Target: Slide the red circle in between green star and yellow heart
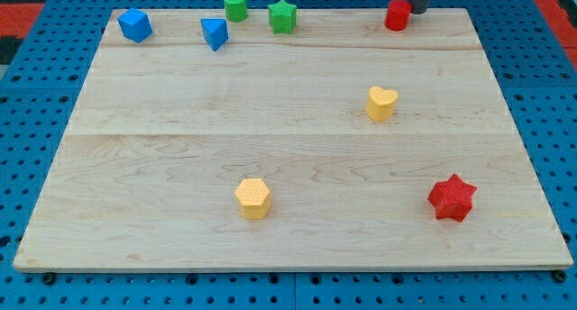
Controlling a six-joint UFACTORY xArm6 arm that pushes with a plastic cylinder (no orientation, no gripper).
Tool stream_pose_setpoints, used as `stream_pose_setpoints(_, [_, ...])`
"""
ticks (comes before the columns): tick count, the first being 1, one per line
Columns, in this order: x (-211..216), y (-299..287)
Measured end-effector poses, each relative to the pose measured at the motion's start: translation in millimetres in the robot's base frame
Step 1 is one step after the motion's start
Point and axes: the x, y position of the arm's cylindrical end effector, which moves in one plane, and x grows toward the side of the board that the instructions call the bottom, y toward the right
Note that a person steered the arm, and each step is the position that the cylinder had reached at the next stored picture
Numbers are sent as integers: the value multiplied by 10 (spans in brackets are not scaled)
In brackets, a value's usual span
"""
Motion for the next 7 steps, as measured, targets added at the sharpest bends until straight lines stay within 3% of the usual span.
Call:
stream_pose_setpoints(3, [7,-388])
stream_pose_setpoints(7, [531,-1230])
